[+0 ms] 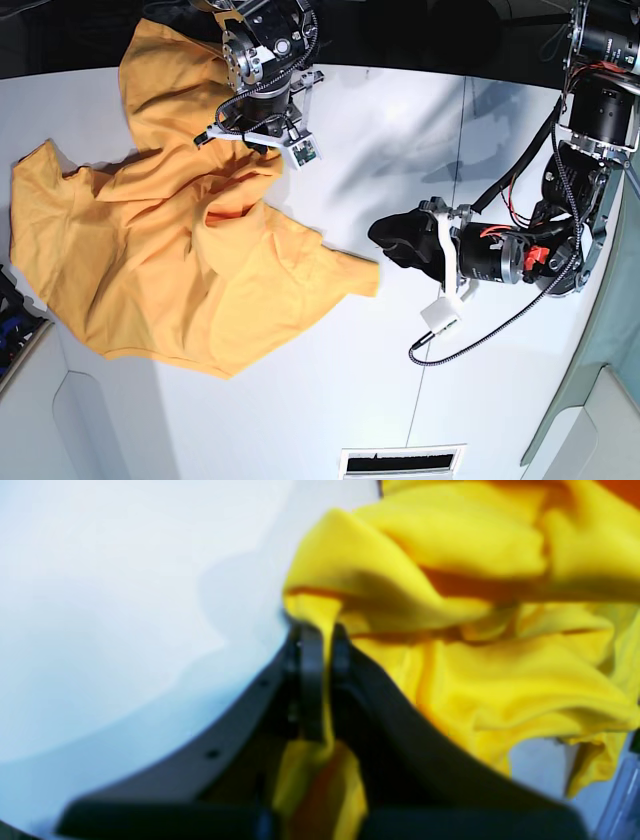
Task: Layout the t-shirt on the table in an organized manner, then fold the t-shirt properly
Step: 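Lift the shirt edge with the right gripper and pull it back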
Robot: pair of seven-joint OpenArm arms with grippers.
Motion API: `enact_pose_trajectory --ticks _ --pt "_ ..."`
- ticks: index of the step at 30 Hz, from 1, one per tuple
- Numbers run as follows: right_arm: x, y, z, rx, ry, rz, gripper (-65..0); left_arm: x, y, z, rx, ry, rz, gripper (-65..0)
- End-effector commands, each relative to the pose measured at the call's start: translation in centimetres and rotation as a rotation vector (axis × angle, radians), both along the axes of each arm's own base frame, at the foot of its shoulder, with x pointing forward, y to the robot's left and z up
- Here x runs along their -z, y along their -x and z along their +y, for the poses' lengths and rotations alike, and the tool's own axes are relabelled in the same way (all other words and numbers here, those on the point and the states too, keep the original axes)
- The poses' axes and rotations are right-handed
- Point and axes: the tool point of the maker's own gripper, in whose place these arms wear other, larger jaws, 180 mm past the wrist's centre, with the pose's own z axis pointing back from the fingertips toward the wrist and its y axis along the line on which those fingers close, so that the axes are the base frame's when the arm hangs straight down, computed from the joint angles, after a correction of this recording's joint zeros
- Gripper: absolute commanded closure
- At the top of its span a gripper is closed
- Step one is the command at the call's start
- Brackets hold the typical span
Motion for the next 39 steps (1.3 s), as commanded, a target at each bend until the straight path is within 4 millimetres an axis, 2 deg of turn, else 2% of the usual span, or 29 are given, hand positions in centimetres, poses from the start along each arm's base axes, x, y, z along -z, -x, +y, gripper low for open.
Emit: enact_pose_trajectory --ticks 1,4,6,9,12,16,18,20,24,28,31,33,36,37,39 --pt "-0.7 -0.6 0.1 -0.002 0.002 -0.030 0.0 -1.8 -1.1 -0.2 0.001 0.034 -0.055 -31.5" --pt "-1.6 -1.0 0.2 -0.010 -0.002 -0.052 0.0 -1.9 -1.2 0.0 -0.006 0.035 -0.059 -31.4" --pt "-3.0 -1.2 0.9 -0.025 -0.022 -0.086 0.0 -2.1 -1.5 0.3 -0.018 0.037 -0.064 -31.4" --pt "-6.4 -1.5 2.3 -0.056 -0.076 -0.157 0.0 -2.5 -1.9 1.1 -0.051 0.046 -0.075 -31.4" --pt "-10.0 -2.2 2.7 -0.049 -0.134 -0.238 0.0 -3.0 -2.5 1.7 -0.079 0.055 -0.090 -31.4" --pt "-14.8 -3.8 1.5 0.010 -0.200 -0.360 0.0 -3.1 -2.5 1.9 -0.087 0.064 -0.090 -31.4" --pt "-16.5 -4.5 -0.1 0.061 -0.207 -0.402 0.0 -3.0 -2.3 1.7 -0.087 0.073 -0.083 -31.4" --pt "-17.4 -5.1 -2.4 0.126 -0.191 -0.426 0.0 -2.7 -2.1 1.5 -0.086 0.077 -0.076 -31.4" --pt "-17.2 -5.9 -9.0 0.252 -0.081 -0.449 0.0 -2.2 -1.4 0.1 -0.079 0.109 -0.055 -31.4" --pt "-16.6 -5.8 -17.0 0.388 0.005 -0.443 0.0 -1.5 -0.3 -2.4 -0.069 0.167 -0.021 -31.4" --pt "-15.5 -5.3 -22.3 0.499 0.007 -0.413 0.0 -0.5 0.3 -4.4 -0.075 0.184 -0.016 -31.4" --pt "-14.2 -5.1 -24.5 0.520 -0.023 -0.372 0.0 0.0 0.3 -5.4 -0.091 0.183 -0.036 -31.4" --pt "-11.7 -4.6 -26.1 0.552 -0.110 -0.309 0.0 0.1 -0.3 -7.0 -0.108 0.191 -0.069 -31.4" --pt "-10.9 -4.4 -26.3 0.562 -0.137 -0.288 -5.7 -0.1 -0.5 -7.4 -0.114 0.201 -0.082 -31.4" --pt "-9.5 -4.0 -26.8 0.584 -0.166 -0.258 -24.6 -0.3 -0.7 -8.4 -0.119 0.216 -0.098 -31.4"
